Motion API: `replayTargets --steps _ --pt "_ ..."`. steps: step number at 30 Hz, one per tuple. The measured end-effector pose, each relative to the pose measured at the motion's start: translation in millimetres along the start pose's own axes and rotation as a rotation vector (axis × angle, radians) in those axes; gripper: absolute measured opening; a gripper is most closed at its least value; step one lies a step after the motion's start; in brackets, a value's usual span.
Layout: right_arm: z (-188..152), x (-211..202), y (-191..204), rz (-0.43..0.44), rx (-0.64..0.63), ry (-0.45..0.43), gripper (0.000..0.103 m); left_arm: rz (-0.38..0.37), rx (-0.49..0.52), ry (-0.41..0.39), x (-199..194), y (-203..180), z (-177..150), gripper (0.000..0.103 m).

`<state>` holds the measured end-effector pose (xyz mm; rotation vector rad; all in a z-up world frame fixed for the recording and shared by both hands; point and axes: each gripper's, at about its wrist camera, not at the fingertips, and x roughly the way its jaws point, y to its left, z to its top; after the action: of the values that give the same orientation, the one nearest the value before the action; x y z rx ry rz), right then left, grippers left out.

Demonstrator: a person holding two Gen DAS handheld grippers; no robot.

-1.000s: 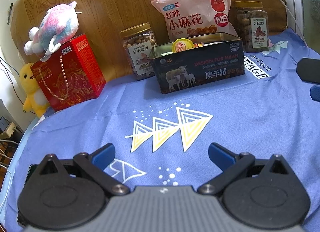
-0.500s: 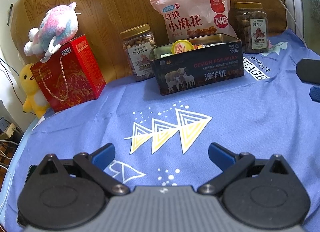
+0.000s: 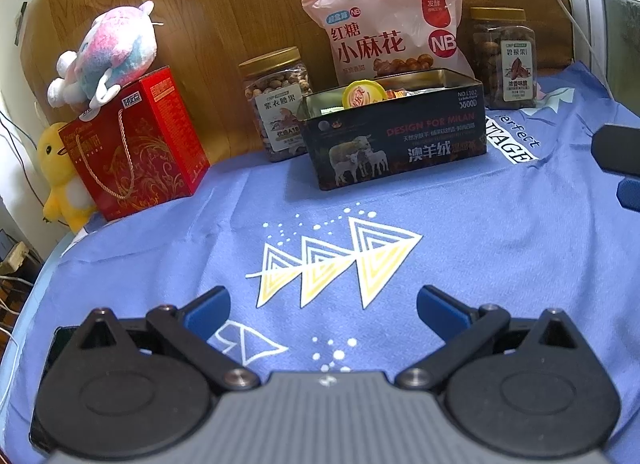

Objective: Organize snacks

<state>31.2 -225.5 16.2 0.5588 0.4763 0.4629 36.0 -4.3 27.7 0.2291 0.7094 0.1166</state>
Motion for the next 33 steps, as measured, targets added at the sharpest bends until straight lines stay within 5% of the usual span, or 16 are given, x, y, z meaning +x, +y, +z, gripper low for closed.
replayTargets --steps 33 --pt "-3.0 1.1 0.6 -0.007 -0.026 -0.013 0.078 -0.013 -0.033 -0.005 -3.7 4.3 1.5 0.103"
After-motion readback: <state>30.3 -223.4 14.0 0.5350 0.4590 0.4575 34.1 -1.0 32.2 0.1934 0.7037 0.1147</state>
